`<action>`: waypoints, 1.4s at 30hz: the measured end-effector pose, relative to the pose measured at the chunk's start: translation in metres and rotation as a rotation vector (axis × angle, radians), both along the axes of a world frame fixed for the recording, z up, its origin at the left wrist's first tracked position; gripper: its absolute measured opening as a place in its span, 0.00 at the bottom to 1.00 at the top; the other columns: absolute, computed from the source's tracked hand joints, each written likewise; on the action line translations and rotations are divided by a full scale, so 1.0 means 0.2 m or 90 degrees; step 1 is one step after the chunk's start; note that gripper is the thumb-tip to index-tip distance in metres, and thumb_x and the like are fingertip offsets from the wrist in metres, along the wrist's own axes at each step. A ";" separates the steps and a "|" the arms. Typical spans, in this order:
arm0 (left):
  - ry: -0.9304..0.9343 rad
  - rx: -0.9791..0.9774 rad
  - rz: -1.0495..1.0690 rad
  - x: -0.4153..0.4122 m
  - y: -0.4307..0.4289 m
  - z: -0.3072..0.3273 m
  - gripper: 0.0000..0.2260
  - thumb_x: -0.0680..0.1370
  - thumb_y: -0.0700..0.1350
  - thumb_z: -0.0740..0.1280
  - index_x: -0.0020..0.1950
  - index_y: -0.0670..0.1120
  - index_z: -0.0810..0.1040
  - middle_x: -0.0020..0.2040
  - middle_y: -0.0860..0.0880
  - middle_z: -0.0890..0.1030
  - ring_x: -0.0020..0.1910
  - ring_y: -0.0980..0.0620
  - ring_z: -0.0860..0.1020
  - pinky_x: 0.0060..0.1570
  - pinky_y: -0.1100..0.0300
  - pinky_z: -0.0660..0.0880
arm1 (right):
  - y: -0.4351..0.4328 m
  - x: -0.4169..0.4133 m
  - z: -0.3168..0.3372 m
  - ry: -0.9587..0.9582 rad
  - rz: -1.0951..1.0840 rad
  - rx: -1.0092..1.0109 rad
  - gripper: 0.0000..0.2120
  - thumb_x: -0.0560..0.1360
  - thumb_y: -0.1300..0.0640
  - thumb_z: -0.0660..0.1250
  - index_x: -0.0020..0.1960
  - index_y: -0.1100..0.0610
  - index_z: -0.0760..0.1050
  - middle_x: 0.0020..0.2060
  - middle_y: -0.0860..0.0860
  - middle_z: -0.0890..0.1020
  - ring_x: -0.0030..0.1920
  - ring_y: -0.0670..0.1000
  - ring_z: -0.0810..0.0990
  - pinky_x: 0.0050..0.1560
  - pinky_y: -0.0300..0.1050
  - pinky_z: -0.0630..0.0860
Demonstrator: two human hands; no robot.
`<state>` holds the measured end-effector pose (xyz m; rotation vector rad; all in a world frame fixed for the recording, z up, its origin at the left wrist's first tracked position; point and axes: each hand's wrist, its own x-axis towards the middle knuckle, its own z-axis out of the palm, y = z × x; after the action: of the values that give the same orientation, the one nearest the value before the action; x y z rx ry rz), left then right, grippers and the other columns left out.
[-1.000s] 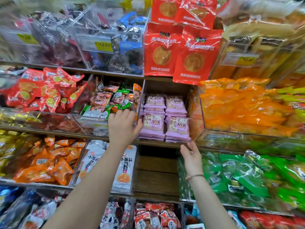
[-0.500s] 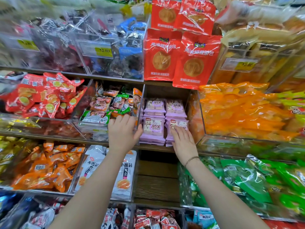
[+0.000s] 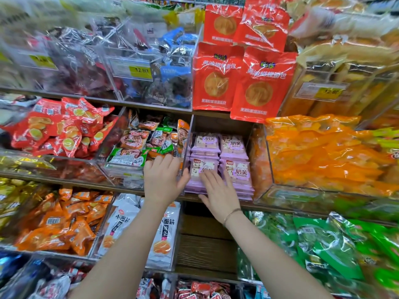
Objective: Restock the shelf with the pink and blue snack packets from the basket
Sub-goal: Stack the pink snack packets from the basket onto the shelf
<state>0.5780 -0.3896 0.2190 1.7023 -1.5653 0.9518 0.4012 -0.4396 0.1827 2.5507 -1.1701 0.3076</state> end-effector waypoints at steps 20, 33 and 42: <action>0.542 0.135 -0.190 -0.38 0.62 -0.12 0.16 0.74 0.47 0.64 0.61 0.47 0.71 0.55 0.54 0.73 0.55 0.56 0.71 0.55 0.62 0.67 | 0.51 -0.35 0.15 -0.509 -0.001 0.391 0.19 0.79 0.48 0.58 0.68 0.51 0.67 0.65 0.47 0.71 0.66 0.45 0.69 0.65 0.42 0.67; 0.633 0.857 -0.016 -0.56 1.89 -0.85 0.12 0.79 0.44 0.62 0.36 0.50 0.68 0.33 0.48 0.76 0.37 0.49 0.77 0.39 0.55 0.66 | 1.72 -0.97 -0.61 -0.485 -0.404 0.679 0.07 0.76 0.63 0.64 0.49 0.63 0.80 0.44 0.60 0.83 0.46 0.54 0.81 0.43 0.40 0.67; 0.589 1.026 -0.033 -0.78 2.44 -1.10 0.07 0.78 0.44 0.63 0.39 0.47 0.73 0.43 0.49 0.79 0.43 0.50 0.76 0.39 0.62 0.66 | 2.57 -1.44 -0.92 -0.436 -0.652 0.775 0.07 0.75 0.65 0.62 0.48 0.63 0.79 0.44 0.56 0.79 0.47 0.49 0.76 0.50 0.44 0.70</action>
<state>0.4218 0.0994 -0.0001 2.3350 -1.5710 -1.4642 0.1138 0.0736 -0.0005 2.0345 -3.5240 0.2180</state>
